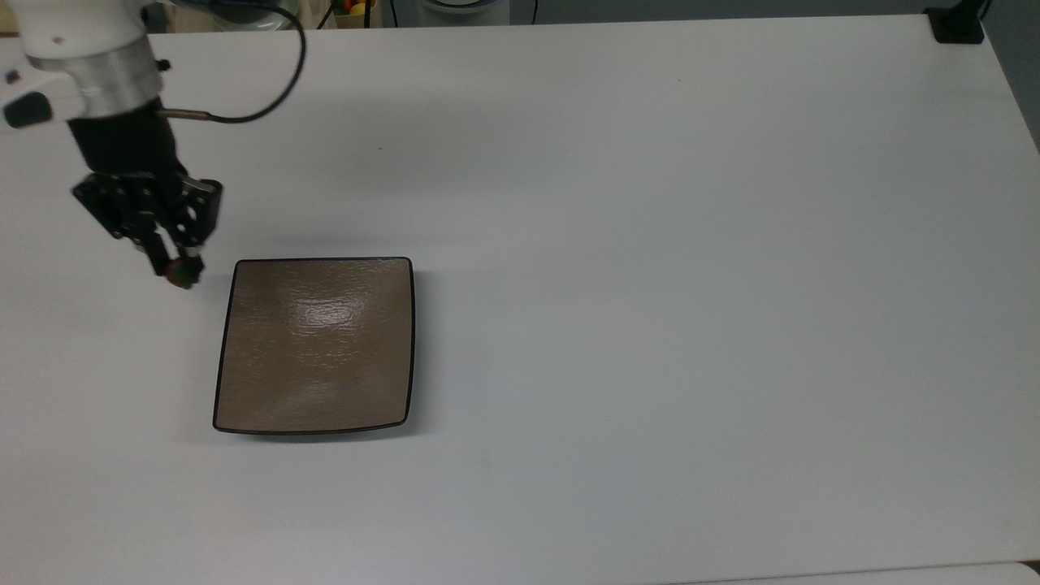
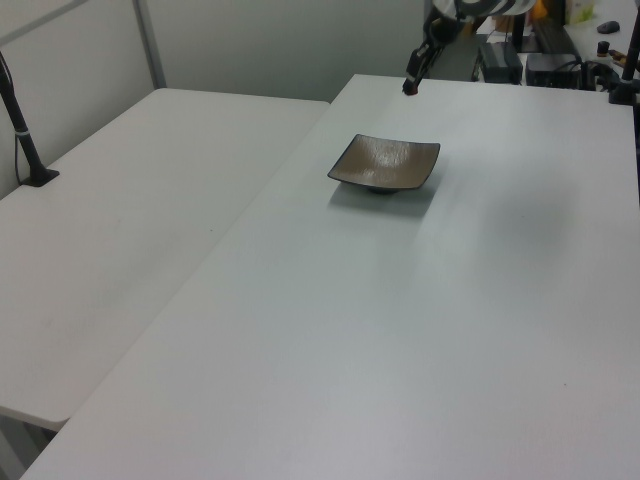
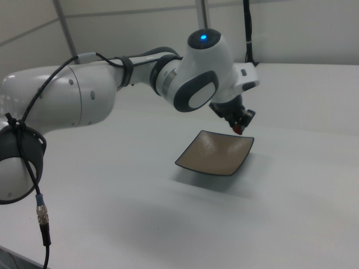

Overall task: Strawberries on a ceramic plate
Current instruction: 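Lift the strawberry and carry it over the brown ceramic plate, then lower the strawberry onto the plate and open the gripper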

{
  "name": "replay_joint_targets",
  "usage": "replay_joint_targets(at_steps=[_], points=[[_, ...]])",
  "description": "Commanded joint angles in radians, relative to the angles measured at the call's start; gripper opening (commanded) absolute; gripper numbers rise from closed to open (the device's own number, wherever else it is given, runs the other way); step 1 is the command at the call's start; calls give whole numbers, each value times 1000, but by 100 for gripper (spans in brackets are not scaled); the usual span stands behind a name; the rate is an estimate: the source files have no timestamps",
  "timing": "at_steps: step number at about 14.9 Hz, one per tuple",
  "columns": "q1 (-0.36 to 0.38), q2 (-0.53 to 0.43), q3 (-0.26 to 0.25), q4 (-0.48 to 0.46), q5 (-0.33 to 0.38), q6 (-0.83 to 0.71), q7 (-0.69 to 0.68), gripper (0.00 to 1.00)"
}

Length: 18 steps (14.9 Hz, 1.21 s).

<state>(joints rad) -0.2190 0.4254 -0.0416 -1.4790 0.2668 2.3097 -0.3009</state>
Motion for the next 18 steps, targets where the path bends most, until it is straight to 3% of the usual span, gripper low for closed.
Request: replay_joint_targets(at_steps=[1,9,18], points=[[56,-31,-20,-73,25,-16,57,12],[128,30,-18,-89,32,5,117,13],[155,128,-9,-92,35,212,115,13]])
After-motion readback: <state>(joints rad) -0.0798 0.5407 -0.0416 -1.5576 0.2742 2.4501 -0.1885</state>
